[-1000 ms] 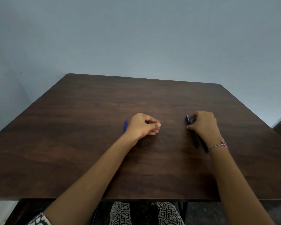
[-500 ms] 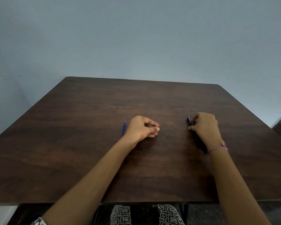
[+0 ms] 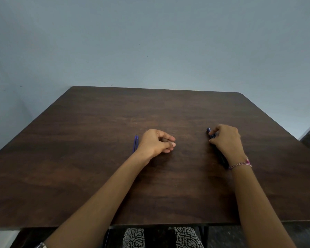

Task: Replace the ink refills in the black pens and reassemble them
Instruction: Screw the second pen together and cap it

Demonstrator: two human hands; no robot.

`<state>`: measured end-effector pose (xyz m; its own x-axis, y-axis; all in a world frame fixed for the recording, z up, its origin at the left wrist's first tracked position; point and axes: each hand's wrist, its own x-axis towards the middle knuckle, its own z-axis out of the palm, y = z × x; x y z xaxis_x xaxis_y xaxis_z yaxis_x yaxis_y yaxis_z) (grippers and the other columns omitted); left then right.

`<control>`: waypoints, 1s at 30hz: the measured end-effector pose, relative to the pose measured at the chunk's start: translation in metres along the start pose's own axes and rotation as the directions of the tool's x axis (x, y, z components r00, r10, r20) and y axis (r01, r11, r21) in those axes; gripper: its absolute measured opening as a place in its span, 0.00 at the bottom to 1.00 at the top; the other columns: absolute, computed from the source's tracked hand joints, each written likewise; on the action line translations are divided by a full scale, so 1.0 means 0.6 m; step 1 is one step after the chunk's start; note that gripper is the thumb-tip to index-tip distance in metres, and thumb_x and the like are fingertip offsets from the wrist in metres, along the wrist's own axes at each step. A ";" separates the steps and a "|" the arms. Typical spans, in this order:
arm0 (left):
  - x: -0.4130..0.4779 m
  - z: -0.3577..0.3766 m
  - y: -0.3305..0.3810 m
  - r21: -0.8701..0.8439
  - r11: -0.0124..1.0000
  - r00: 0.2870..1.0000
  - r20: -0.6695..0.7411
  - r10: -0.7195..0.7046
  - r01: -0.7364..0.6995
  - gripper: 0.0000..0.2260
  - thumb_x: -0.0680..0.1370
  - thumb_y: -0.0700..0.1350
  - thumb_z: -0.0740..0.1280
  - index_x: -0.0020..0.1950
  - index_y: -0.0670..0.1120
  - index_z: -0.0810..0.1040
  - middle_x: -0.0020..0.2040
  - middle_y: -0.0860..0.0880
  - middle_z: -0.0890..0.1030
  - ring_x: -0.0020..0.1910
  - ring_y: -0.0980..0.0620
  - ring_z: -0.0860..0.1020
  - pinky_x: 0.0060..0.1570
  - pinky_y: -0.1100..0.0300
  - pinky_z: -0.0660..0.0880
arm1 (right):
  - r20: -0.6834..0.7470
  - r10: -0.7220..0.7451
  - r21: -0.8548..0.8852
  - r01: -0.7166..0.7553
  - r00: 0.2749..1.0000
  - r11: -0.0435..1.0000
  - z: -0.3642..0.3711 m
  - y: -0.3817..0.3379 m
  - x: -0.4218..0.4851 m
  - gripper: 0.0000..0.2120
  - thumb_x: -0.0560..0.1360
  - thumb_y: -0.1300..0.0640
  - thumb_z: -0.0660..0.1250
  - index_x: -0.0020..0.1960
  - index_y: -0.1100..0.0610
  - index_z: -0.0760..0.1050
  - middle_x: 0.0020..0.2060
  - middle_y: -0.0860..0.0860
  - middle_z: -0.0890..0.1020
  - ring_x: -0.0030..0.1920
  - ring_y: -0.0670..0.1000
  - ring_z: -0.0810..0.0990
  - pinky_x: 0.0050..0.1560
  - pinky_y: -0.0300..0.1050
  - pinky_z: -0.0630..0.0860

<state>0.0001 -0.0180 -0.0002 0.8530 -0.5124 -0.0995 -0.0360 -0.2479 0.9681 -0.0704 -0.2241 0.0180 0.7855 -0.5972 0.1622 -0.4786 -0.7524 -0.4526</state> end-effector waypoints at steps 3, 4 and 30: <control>0.001 0.000 0.000 0.001 1.000 1.000 0.004 -0.010 0.010 0.06 0.71 0.36 0.72 0.44 0.46 0.82 0.37 0.49 0.84 0.39 0.56 0.84 0.40 0.65 0.81 | 0.017 0.008 0.052 -0.009 1.000 0.999 -0.005 0.002 0.001 0.06 0.68 0.65 0.72 0.41 0.56 0.77 0.48 0.57 0.81 0.54 0.57 0.77 0.51 0.47 0.71; 0.000 -0.001 0.000 0.002 1.000 1.000 0.004 -0.011 0.011 0.06 0.71 0.36 0.72 0.45 0.46 0.82 0.37 0.49 0.84 0.38 0.56 0.84 0.40 0.65 0.80 | 0.026 0.012 0.068 -0.014 1.000 0.998 -0.007 0.003 0.001 0.07 0.68 0.65 0.72 0.39 0.55 0.76 0.47 0.57 0.81 0.54 0.57 0.77 0.53 0.48 0.72; 0.001 0.002 0.001 0.005 1.000 1.000 0.000 -0.007 0.007 0.08 0.70 0.36 0.73 0.48 0.44 0.82 0.39 0.47 0.84 0.40 0.55 0.84 0.43 0.62 0.81 | 0.108 0.005 0.221 -0.029 0.994 0.975 -0.014 0.032 0.013 0.12 0.64 0.62 0.76 0.34 0.54 0.74 0.30 0.50 0.79 0.35 0.47 0.77 0.33 0.35 0.68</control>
<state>0.0001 -0.0195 -0.0003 0.8532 -0.5106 -0.1062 -0.0327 -0.2557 0.9662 -0.0766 -0.2453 0.0180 0.8208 -0.5676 0.0641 -0.4029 -0.6548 -0.6394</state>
